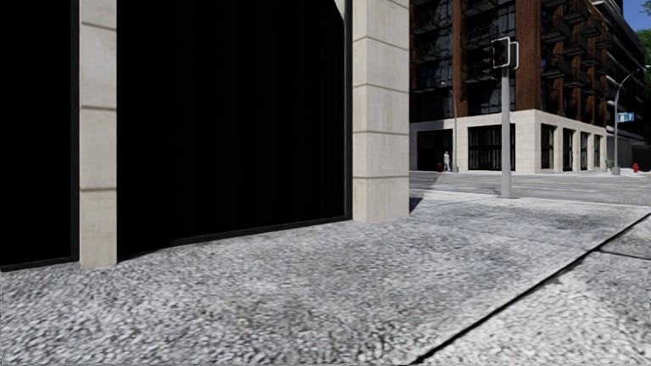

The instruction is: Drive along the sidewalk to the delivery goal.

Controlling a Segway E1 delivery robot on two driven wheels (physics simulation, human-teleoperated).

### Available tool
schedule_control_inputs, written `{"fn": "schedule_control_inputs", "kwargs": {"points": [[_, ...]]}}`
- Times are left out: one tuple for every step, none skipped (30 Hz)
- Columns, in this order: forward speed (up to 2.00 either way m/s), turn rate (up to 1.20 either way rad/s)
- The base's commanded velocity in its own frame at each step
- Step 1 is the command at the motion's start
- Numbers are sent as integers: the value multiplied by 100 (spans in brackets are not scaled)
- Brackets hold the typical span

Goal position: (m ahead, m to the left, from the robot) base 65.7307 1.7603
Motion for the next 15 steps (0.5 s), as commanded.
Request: {"fn": "schedule_control_inputs", "kwargs": {"points": [[131, -50], [131, -51], [131, -53], [131, -53], [131, -53], [131, -53], [131, -53], [131, -53], [131, -53], [131, -53], [131, -53], [131, -53], [131, -53], [131, -53], [131, -53]]}}
